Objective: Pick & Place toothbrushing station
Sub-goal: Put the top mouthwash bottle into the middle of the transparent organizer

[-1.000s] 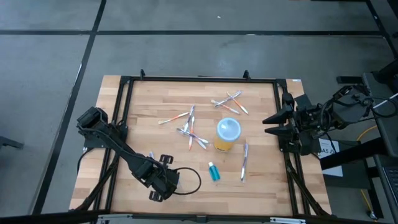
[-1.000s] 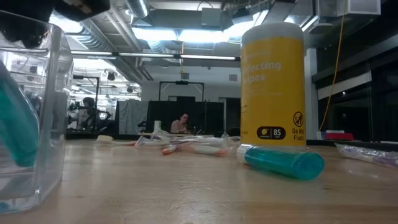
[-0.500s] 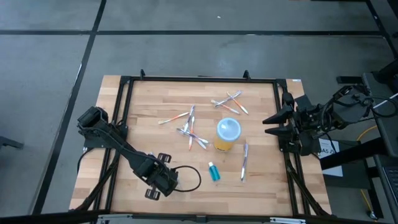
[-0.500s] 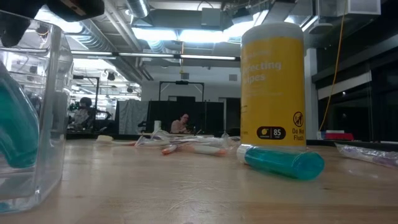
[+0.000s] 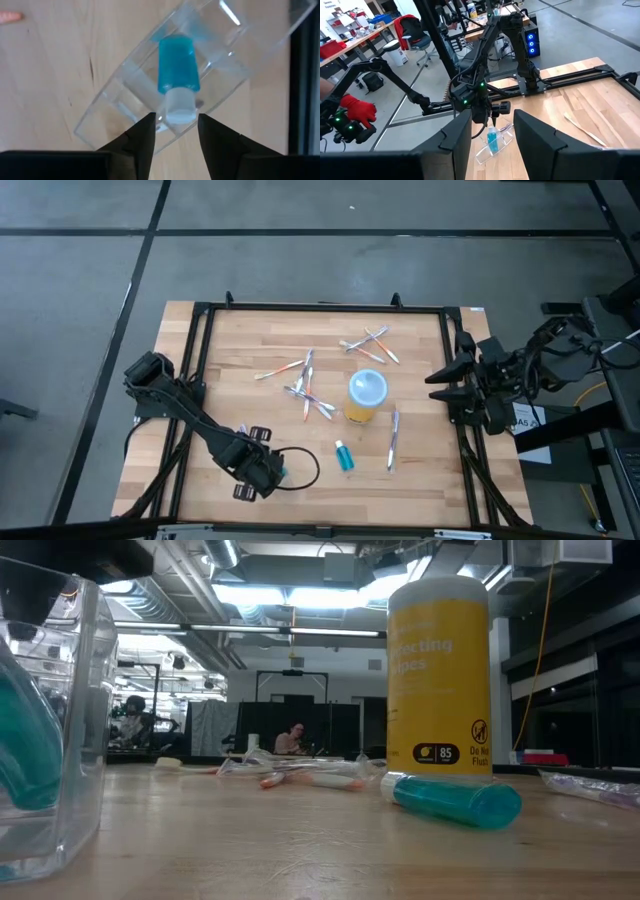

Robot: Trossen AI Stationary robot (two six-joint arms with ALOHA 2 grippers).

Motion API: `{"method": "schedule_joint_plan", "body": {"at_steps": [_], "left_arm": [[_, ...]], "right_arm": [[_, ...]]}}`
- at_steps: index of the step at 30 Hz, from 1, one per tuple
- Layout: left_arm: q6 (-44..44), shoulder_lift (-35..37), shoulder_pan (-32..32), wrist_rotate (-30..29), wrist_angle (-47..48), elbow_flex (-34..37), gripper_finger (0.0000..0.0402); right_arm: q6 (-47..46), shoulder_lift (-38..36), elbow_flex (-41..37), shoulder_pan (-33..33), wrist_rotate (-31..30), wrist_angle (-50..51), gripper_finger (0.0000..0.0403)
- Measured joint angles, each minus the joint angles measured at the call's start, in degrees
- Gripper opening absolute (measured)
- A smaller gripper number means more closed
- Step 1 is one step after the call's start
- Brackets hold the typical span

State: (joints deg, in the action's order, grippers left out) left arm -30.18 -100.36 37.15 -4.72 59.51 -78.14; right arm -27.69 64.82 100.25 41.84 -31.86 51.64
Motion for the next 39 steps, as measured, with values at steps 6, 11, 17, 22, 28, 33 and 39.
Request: {"method": "schedule_joint_plan", "body": {"at_steps": [6, 11, 17, 22, 28, 33, 39], "left_arm": [[-3.49, -0.04, 0.0, -1.56, -0.66, 0.97, 0.0104], [-3.79, -0.04, 0.0, -0.47, -2.92, 0.97, 0.0068], [-5.3, -0.04, -0.01, -0.47, -5.68, 0.97, 0.0051], [-5.74, -0.04, -0.13, -0.72, -8.16, 0.97, 0.005], [-6.13, -0.04, -0.29, -0.69, -10.53, 0.97, 0.005], [-5.78, -0.04, -1.42, -0.66, -13.24, 0.97, 0.0049], [-4.3, -0.02, -2.98, -0.71, -14.18, 0.97, 0.0048]], "right_arm": [[-0.36, 0.0, 0.0, 0.81, -1.07, -0.02, 0.0151], [-0.36, 0.0, 0.0, 0.81, -1.35, -0.19, 0.0151], [-0.36, 0.0, 0.0, 0.82, -1.7, -0.22, 0.0151], [-0.34, 0.0, 0.0, 0.82, -2.13, -0.22, 0.0151], [-0.34, 0.0, 0.0, 0.81, -2.25, -0.22, 0.0151], [-0.16, 0.06, 0.0, 0.81, -2.25, -0.22, 0.0151], [-0.16, 0.48, 0.02, 0.81, -2.25, -0.22, 0.0151]]}}
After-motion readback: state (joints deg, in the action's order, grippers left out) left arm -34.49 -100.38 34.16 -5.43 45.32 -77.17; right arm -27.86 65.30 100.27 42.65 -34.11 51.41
